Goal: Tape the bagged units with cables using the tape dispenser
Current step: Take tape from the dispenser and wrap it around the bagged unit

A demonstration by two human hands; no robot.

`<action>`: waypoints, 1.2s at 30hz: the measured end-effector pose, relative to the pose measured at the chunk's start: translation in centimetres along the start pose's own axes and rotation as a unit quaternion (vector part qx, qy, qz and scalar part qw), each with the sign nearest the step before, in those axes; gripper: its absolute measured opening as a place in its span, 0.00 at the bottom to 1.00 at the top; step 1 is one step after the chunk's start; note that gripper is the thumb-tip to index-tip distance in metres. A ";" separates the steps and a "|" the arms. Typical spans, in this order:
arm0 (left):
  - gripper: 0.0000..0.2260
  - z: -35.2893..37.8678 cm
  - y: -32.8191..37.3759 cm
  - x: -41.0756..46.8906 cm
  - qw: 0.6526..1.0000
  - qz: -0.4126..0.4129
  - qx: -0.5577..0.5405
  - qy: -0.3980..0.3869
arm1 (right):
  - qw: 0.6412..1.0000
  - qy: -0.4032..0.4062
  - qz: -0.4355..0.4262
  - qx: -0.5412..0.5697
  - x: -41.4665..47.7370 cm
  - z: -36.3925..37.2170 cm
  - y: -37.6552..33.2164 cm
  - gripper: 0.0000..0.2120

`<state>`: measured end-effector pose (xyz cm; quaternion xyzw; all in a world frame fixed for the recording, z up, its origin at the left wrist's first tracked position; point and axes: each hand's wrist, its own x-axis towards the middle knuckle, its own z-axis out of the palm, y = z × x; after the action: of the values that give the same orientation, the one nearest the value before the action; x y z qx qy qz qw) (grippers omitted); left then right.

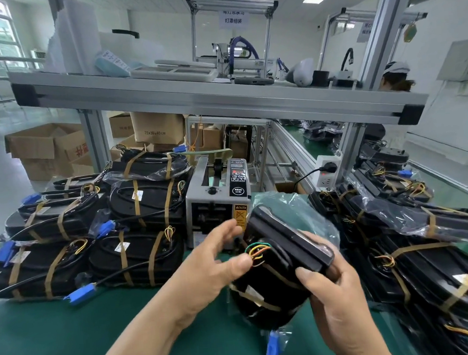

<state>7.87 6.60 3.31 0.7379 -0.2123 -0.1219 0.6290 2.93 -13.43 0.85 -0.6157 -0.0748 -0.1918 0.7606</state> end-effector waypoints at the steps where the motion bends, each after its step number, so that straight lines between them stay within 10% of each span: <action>1: 0.44 0.0 0.0 0.0 0.999 0.000 0.001 -0.035 | 0.999 -0.007 0.008 0.031 -0.1 0.1 0.3 0.25; 7: 0.30 -1.4 0.7 0.3 0.992 0.067 0.101 0.029 | 0.985 -0.105 0.077 0.117 -0.2 -0.8 0.4 0.30; 21: 0.34 0.3 3.0 0.4 0.887 0.108 0.449 -0.024 | 0.975 -0.120 0.028 -0.182 3.7 -0.6 -3.6 0.10; 31: 0.34 1.2 1.1 0.6 0.897 0.095 0.430 -0.041 | 0.956 -0.163 0.091 -0.227 2.5 -2.6 -2.8 0.09; 36: 0.32 1.8 0.8 0.7 0.869 0.131 0.473 -0.070 | 0.963 -0.047 0.053 -0.261 3.0 -1.9 -2.2 0.11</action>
<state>7.55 4.56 3.83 0.9019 -0.3826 0.0256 0.1989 4.58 -16.23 3.44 -0.8043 -0.0251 -0.1346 0.5783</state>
